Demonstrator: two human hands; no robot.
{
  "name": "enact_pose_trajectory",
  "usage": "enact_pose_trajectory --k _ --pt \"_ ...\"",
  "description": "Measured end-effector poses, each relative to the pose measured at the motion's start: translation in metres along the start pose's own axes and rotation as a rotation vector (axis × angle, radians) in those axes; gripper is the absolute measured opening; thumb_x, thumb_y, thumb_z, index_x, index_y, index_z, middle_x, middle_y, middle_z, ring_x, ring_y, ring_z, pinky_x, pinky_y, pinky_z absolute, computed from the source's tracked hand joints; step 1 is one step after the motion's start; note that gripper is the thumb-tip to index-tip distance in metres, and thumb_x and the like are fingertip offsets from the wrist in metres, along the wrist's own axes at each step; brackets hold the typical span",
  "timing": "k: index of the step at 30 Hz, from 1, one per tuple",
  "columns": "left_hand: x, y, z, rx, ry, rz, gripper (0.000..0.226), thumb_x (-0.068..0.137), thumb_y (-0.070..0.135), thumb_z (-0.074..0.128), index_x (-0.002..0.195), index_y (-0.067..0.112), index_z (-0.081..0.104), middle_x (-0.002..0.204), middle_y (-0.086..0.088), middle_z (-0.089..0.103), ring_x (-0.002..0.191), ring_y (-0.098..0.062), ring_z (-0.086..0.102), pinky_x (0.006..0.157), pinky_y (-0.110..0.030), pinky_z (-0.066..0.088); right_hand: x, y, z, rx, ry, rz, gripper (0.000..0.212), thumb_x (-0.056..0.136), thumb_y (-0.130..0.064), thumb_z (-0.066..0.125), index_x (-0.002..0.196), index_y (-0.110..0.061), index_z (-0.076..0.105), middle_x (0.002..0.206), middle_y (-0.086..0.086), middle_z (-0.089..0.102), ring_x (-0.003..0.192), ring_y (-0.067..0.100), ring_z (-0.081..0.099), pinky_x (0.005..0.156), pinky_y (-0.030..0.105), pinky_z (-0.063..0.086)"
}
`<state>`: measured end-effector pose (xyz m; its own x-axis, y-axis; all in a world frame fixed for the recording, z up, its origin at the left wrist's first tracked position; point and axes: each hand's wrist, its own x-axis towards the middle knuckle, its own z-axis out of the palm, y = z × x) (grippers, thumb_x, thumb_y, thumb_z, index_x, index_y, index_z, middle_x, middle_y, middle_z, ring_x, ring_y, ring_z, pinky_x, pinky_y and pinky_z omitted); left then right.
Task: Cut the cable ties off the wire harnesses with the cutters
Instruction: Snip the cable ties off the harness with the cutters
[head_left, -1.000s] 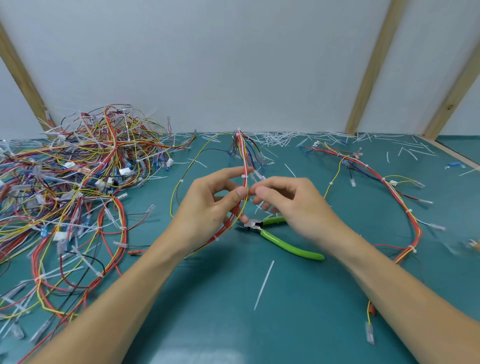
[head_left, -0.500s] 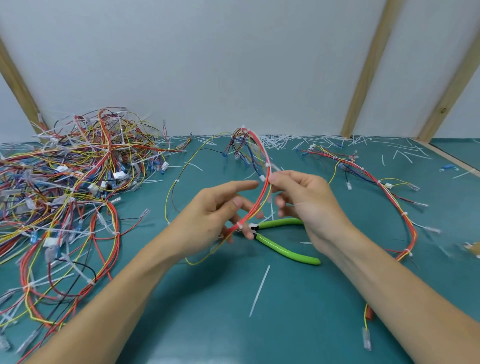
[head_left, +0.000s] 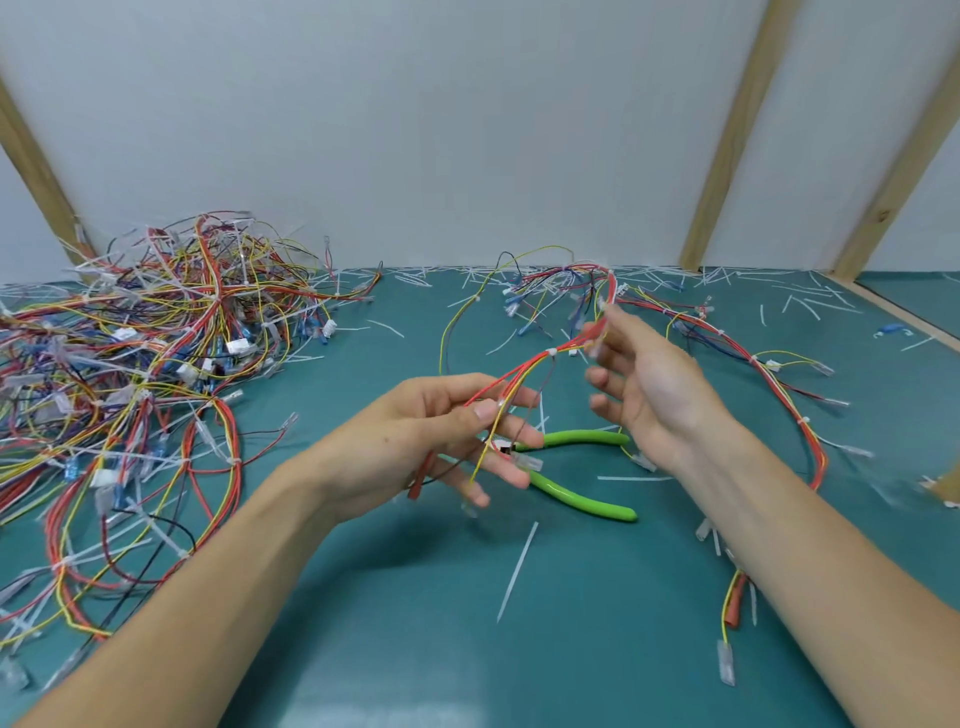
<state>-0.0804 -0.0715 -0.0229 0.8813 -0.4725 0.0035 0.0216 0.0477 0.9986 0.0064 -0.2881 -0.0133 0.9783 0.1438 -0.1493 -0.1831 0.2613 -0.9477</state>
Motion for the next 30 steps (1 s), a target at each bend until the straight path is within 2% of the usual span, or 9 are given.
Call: enact_pose_trajectory --k 2,5,8,11,14,19,23,26,30 --pt "0.000 0.000 -0.002 -0.037 -0.050 -0.012 0.035 0.103 0.026 0.048 0.134 0.017 0.059 0.129 -0.012 0.067 0.102 -0.031 0.072 0.074 -0.035 0.061 -0.001 0.003 0.003 -0.084 -0.059 0.013 0.030 0.095 -0.049 0.065 0.090 -0.021 0.075 0.066 -0.010 0.061 0.051 0.006 0.054 0.042 0.021 0.044" --pt "-0.001 -0.002 -0.005 -0.088 -0.170 -0.029 0.041 0.107 0.028 0.040 0.145 0.017 0.050 0.143 -0.012 0.058 0.116 -0.035 0.066 0.088 -0.038 0.058 -0.002 0.007 0.005 -0.119 -0.059 -0.002 0.025 0.100 -0.038 0.063 0.087 -0.020 0.075 0.069 -0.010 0.063 0.051 0.005 0.055 0.041 0.020 0.044" --pt "-0.001 0.002 -0.006 -0.206 -0.291 -0.077 0.049 0.107 0.043 0.030 0.148 0.022 0.047 0.152 -0.009 0.049 0.127 -0.039 0.058 0.096 -0.049 0.055 0.000 0.006 0.004 -0.043 -0.014 0.015 0.025 0.106 -0.030 0.055 0.089 -0.018 0.069 0.068 -0.008 0.063 0.046 0.005 0.054 0.039 0.019 0.043" --pt "-0.001 0.007 -0.010 -0.360 -0.429 -0.116 0.062 0.105 0.054 0.018 0.155 0.023 0.034 0.159 -0.010 0.038 0.134 -0.044 0.050 0.086 -0.050 0.057 0.003 0.002 0.000 0.036 0.026 0.028 0.024 0.108 -0.028 0.049 0.092 -0.018 0.063 0.062 -0.009 0.059 0.041 0.004 0.050 0.037 0.018 0.041" --pt "-0.001 0.008 -0.011 -0.409 -0.432 -0.150 0.068 0.103 0.058 0.016 0.155 0.019 0.034 0.159 -0.011 0.038 0.130 -0.044 0.053 0.066 -0.045 0.062 0.006 0.001 -0.004 0.061 0.042 0.028 0.025 0.110 -0.026 0.044 0.093 -0.018 0.060 0.056 -0.010 0.052 0.040 0.004 0.046 0.037 0.018 0.040" --pt "0.000 0.005 -0.012 -0.176 -0.053 -0.183 0.058 0.103 0.057 0.025 0.134 0.025 0.062 0.134 -0.012 0.065 0.084 -0.032 0.076 0.038 -0.025 0.052 0.007 0.001 -0.005 0.089 0.051 0.041 0.028 0.112 -0.029 0.040 0.096 -0.017 0.060 0.051 -0.011 0.044 0.035 0.002 0.036 0.036 0.017 0.039" --pt "0.006 -0.002 -0.007 0.283 0.460 -0.077 0.048 0.105 0.050 0.035 0.105 0.023 0.075 0.087 -0.009 0.078 0.051 -0.022 0.065 0.035 -0.019 0.033 0.002 -0.001 0.000 0.086 0.013 0.016 0.034 0.111 -0.035 0.040 0.091 -0.017 0.061 0.049 -0.011 0.038 0.035 0.003 0.031 0.036 0.018 0.032" --pt "0.009 -0.007 -0.005 0.384 0.663 0.038 0.042 0.103 0.048 0.044 0.091 0.022 0.076 0.069 -0.009 0.074 0.046 -0.022 0.063 0.038 -0.019 0.033 -0.006 -0.001 0.007 0.035 -0.159 0.030 0.033 0.109 -0.038 0.040 0.088 -0.019 0.058 0.049 -0.011 0.030 0.036 0.005 0.025 0.042 0.020 0.026" --pt "0.010 -0.005 -0.010 0.192 0.753 0.002 0.042 0.104 0.044 0.046 0.094 0.017 0.077 0.074 -0.008 0.075 0.049 -0.016 0.058 0.041 -0.021 0.036 -0.024 0.003 0.016 -0.104 -0.572 0.077 0.032 0.105 -0.038 0.045 0.084 -0.018 0.059 0.052 -0.008 0.025 0.035 0.006 0.023 0.037 0.019 0.035"
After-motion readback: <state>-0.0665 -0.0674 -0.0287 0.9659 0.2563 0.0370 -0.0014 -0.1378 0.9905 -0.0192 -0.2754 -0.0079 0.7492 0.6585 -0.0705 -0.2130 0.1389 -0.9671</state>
